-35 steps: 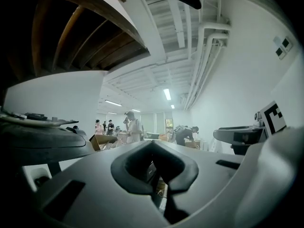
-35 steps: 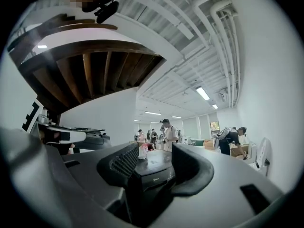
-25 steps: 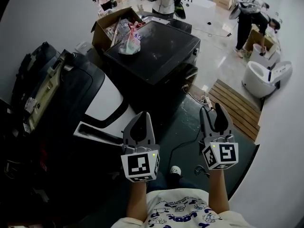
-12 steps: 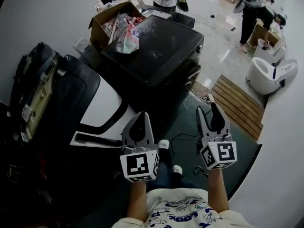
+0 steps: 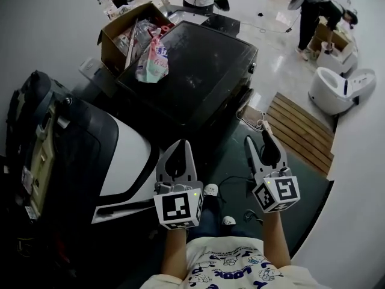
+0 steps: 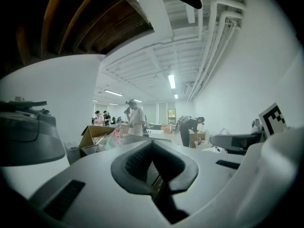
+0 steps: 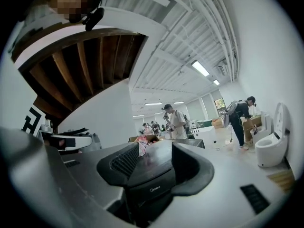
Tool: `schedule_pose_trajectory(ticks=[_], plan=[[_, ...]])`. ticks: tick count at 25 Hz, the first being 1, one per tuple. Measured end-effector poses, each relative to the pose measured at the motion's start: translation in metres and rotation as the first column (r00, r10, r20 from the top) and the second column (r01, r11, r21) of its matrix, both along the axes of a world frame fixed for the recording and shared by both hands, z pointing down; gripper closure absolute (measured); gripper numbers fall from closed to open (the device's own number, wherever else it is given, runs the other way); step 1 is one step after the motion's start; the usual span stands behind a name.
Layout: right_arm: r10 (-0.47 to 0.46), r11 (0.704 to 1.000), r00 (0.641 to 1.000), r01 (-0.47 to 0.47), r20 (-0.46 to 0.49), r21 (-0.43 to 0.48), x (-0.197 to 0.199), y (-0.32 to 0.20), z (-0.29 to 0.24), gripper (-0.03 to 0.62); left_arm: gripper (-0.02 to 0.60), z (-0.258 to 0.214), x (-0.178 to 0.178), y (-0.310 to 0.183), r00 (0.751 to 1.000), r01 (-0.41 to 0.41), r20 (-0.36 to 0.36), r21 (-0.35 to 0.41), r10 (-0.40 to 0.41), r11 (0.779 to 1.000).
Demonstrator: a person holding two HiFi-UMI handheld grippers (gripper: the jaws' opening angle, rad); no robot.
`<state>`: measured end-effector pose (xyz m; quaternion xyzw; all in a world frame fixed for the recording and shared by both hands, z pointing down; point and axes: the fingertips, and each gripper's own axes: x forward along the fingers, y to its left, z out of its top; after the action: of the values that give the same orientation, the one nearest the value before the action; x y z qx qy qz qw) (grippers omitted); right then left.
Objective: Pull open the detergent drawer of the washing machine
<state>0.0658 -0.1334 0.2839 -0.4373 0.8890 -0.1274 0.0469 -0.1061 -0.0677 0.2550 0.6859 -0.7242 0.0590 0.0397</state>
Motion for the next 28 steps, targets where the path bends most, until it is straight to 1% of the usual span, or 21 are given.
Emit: schedule_pose_trajectory(ticks=[3,9,17,20,23,26,28], plan=[[0.013,0.999,1.0,-0.012,0.021,-0.037,-0.017,-0.027,0.009,0.382,0.568,0.004,-0.017,-0.032,1.0,-0.026,0.0,-0.01,0.026,1.0],[0.034,0.997,0.999,-0.032,0.022,-0.076,-0.046,-0.069,0.027,0.382,0.568,0.019,-0.044,-0.085,0.998,-0.069,-0.01,-0.035,0.068,0.997],[0.047,0.985,0.997,-0.035,0.066,-0.169,-0.071,-0.099,0.067,0.382,0.568,0.049,-0.062,-0.127,0.993,-0.115,-0.01,-0.078,0.114,0.99],[0.03,0.981,0.994,-0.009,0.107,-0.193,-0.08,-0.104,0.082,0.382,0.568,0.058,-0.064,-0.139,0.993,-0.117,-0.03,-0.059,0.115,0.991],[0.004,0.972,0.985,0.037,0.174,-0.232,-0.088,-0.108,0.099,0.382,0.568,0.072,-0.065,-0.146,0.991,-0.134,-0.005,-0.098,0.134,0.986],[-0.025,0.955,0.969,0.096,0.245,-0.28,-0.096,-0.11,0.117,0.384,0.568,0.08,-0.063,-0.155,0.993,-0.118,-0.039,-0.068,0.115,0.991],[-0.047,0.945,0.958,0.135,0.283,-0.299,-0.1,-0.109,0.129,0.383,0.568,0.087,-0.062,-0.157,0.993,-0.112,-0.047,-0.072,0.109,0.991]])
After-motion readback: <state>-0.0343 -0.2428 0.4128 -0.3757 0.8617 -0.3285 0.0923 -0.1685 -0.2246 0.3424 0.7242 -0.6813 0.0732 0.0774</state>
